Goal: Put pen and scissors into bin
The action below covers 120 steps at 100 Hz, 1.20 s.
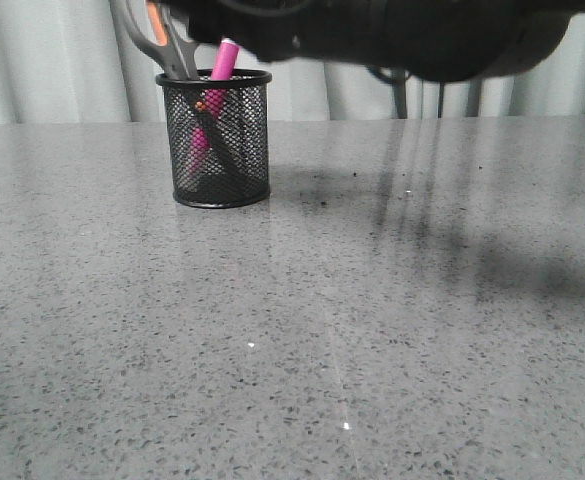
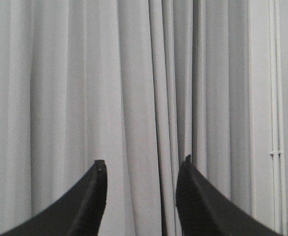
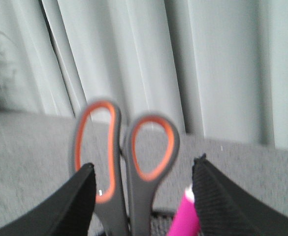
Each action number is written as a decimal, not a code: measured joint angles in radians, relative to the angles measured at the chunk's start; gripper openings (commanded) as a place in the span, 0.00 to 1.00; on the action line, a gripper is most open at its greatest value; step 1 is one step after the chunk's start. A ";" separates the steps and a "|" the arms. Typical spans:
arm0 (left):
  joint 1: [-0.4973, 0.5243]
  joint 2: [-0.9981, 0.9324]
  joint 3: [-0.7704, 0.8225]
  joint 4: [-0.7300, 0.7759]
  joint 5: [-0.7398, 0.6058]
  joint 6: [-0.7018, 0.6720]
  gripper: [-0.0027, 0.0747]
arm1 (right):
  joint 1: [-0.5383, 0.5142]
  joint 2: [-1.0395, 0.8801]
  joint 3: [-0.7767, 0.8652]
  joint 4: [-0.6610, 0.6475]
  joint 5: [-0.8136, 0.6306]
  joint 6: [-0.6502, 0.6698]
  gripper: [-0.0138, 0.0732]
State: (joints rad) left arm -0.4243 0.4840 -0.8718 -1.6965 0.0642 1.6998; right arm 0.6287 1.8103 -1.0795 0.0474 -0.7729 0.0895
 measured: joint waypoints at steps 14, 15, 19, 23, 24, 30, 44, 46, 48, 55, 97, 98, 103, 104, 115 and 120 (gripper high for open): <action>0.000 -0.005 0.016 0.000 -0.045 0.000 0.19 | 0.000 -0.101 0.002 -0.004 0.012 0.000 0.16; 0.000 -0.005 0.018 0.000 -0.049 0.000 0.17 | 0.000 -0.108 0.002 -0.007 0.022 0.000 0.14; 0.000 -0.013 0.035 0.000 -0.080 0.000 0.09 | 0.000 -0.152 0.002 -0.012 0.060 0.000 0.07; 0.000 -0.025 0.053 -0.004 -0.116 0.000 0.02 | 0.000 -0.205 0.002 -0.014 0.131 0.000 0.08; 0.000 -0.027 0.061 -0.006 -0.116 0.000 0.01 | 0.000 -0.215 0.002 -0.016 0.161 0.000 0.08; 0.000 -0.053 0.098 -0.018 -0.173 0.000 0.01 | 0.000 -0.306 0.002 -0.020 0.305 0.000 0.08; 0.000 -0.134 0.205 -0.075 -0.284 0.000 0.01 | -0.005 -0.526 0.009 -0.073 0.750 0.000 0.08; 0.000 -0.143 0.223 -0.087 -0.290 0.000 0.01 | -0.005 -0.549 0.018 -0.090 0.803 0.000 0.08; 0.000 -0.156 0.240 -0.098 -0.297 0.000 0.01 | -0.005 -0.583 0.030 -0.106 0.849 0.000 0.08; 0.000 -0.197 0.298 -0.114 -0.306 0.000 0.01 | -0.005 -0.712 0.093 -0.154 0.957 0.000 0.08; 0.000 -0.282 0.553 -0.114 -0.135 0.000 0.01 | -0.005 -1.605 0.475 -0.283 1.441 0.000 0.08; 0.000 -0.282 0.554 -0.114 -0.135 0.000 0.01 | -0.005 -1.625 0.478 -0.283 1.446 0.000 0.08; 0.000 -0.282 0.562 -0.114 -0.128 0.000 0.01 | -0.005 -1.685 0.492 -0.285 1.484 0.000 0.08; 0.000 -0.282 0.563 -0.114 -0.126 0.000 0.01 | -0.005 -1.693 0.495 -0.285 1.494 0.000 0.08; 0.000 -0.282 0.565 -0.114 -0.121 0.000 0.01 | -0.005 -1.786 0.504 -0.290 1.524 0.000 0.08; 0.000 -0.282 0.565 -0.114 -0.120 0.000 0.01 | -0.005 -1.812 0.504 -0.296 1.520 0.000 0.08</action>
State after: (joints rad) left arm -0.4243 0.2016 -0.3070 -1.8108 -0.0553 1.6998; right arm 0.6233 -0.0018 -0.5759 -0.2482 0.7471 0.0895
